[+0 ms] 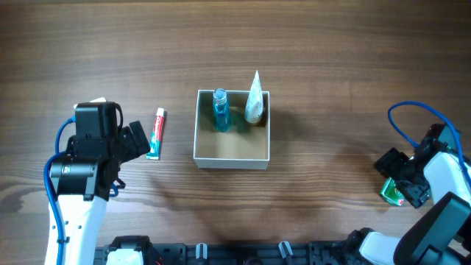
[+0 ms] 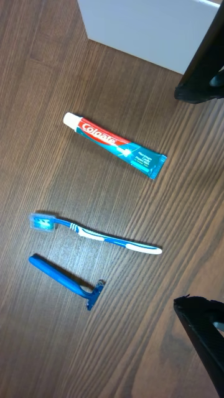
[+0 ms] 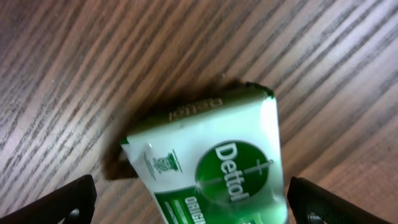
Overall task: Pack container
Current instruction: 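Carry the soap into the box and release it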
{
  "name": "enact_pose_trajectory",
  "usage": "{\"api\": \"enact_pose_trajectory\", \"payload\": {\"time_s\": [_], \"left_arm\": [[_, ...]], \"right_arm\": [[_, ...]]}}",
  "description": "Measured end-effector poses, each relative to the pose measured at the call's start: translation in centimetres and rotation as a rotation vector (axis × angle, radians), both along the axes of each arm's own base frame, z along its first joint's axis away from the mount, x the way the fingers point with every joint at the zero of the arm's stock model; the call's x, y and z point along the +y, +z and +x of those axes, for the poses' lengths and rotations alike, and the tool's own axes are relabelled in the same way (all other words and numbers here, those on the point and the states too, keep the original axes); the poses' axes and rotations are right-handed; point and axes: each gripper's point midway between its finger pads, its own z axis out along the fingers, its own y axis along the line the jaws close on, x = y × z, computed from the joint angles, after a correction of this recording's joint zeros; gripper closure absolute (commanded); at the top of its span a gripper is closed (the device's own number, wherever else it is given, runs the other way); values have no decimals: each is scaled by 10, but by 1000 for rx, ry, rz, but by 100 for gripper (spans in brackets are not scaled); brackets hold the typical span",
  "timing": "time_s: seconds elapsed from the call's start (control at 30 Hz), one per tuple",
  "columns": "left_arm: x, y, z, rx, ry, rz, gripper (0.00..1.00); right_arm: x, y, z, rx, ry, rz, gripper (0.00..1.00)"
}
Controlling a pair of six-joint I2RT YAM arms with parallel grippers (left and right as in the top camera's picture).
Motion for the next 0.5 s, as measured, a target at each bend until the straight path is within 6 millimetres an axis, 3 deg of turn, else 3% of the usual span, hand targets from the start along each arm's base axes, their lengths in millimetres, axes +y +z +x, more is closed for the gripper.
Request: {"api": "enact_pose_trajectory", "payload": {"time_s": [0.13, 0.2, 0.4, 0.5], "left_arm": [[0, 0, 0, 0, 0, 0, 0], [0, 0, 0, 0, 0, 0, 0], [0, 0, 0, 0, 0, 0, 0], [0, 0, 0, 0, 0, 0, 0]], "right_arm": [[5, -7, 1, -26, 4, 19, 10], [7, -8, 3, -35, 9, 30, 25], [10, -8, 4, -42, 16, 42, 50], [9, -8, 4, -44, 14, 40, 55]]}}
